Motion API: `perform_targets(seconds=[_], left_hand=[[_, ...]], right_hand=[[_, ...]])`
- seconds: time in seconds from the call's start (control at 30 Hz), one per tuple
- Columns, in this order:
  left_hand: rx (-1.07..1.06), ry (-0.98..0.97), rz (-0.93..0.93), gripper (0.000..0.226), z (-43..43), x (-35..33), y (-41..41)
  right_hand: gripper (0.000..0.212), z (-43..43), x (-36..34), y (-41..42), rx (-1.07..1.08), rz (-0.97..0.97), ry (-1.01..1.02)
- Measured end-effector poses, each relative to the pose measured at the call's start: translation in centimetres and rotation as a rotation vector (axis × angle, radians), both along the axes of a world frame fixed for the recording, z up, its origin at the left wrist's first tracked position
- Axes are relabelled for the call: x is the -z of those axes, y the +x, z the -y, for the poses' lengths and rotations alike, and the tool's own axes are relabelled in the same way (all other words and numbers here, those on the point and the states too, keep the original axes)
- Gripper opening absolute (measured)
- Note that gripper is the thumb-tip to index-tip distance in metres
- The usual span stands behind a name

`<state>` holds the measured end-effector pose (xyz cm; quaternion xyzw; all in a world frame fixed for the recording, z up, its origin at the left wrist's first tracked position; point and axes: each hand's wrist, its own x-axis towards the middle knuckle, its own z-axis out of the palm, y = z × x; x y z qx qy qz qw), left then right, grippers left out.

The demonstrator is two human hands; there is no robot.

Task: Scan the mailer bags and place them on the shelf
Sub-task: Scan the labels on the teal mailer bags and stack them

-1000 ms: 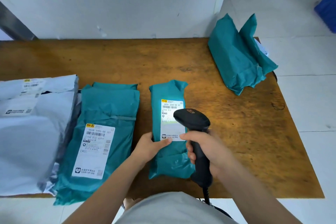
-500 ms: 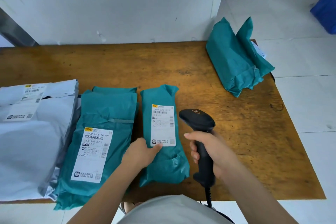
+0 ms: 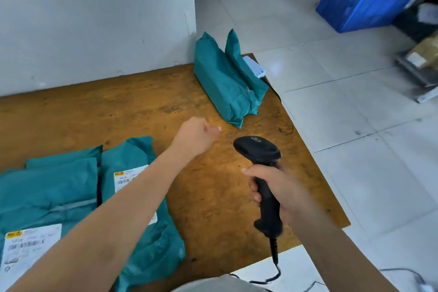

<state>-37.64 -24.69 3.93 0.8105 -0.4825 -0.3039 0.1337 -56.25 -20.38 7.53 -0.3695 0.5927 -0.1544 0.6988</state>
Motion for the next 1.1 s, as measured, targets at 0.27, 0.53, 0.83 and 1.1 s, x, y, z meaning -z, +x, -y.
perform_targets(seconds=[0.27, 0.53, 0.83, 1.1], left_hand=[[0.100, -0.087, 0.200, 0.067, 12.0, 3.7, -4.4], [-0.096, -0.213, 0.084, 0.023, 13.4, 5.9, -4.3], [-0.719, -0.171, -0.886, 0.024, -5.7, 6.2, -1.9], [-0.785, 0.329, -1.018, 0.042, -18.0, 2.1, -0.7]], right_hand=[[0.033, 1.7, -1.4, -3.2, 0.070, 0.032, -0.066], [0.039, 1.0, -1.4, -4.5, 0.099, -0.004, -0.072], [0.033, -1.2, -0.6, -1.4, 0.014, 0.029, -0.019], [0.031, -2.9, 0.0, 2.3, -0.122, 0.048, 0.004]])
